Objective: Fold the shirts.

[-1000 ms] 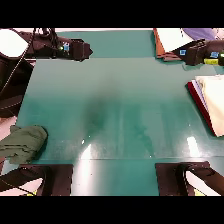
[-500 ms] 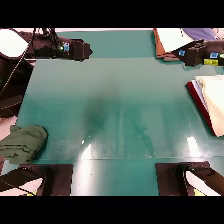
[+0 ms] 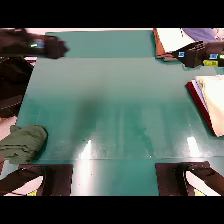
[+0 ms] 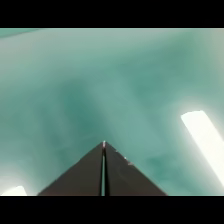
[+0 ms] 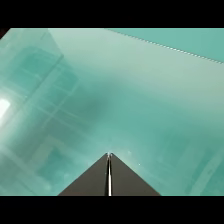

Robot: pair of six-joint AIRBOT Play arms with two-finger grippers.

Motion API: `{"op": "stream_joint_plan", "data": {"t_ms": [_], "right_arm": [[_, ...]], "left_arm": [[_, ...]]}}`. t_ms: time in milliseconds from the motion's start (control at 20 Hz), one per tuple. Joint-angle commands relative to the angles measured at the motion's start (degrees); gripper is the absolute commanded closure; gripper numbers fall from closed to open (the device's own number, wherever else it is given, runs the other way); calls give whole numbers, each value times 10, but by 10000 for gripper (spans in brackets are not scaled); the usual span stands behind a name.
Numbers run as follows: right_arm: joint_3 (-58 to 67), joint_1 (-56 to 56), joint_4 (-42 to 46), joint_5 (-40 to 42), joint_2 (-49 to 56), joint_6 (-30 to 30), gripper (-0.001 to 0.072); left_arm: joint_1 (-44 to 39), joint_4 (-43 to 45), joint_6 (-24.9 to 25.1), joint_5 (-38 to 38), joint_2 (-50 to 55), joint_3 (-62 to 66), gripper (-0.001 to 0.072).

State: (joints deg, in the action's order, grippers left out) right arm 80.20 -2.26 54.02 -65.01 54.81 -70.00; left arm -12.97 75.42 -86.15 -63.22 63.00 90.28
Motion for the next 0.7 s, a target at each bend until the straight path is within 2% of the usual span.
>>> {"op": "stream_joint_plan", "data": {"t_ms": [0, 200, 250, 350, 450, 650], "right_arm": [[0, 0, 0, 0, 0, 0, 695], [0, 0, 0, 0, 0, 0, 695], [0, 0, 0, 1, 0, 0, 695], [0, 0, 2, 1, 0, 0, 695], [0, 0, 2, 1, 0, 0, 695], [0, 0, 2, 1, 0, 0, 695]], "left_arm": [[87, 142, 5, -137, -95, -63, 681], [187, 190, 7, -213, -194, -256, 680], [206, 196, 7, -219, -203, -303, 647], [235, 198, 4, -214, -207, -397, -13], [247, 200, -1, -203, -207, -474, 44], [247, 213, -24, -178, -207, -576, 45]]}}
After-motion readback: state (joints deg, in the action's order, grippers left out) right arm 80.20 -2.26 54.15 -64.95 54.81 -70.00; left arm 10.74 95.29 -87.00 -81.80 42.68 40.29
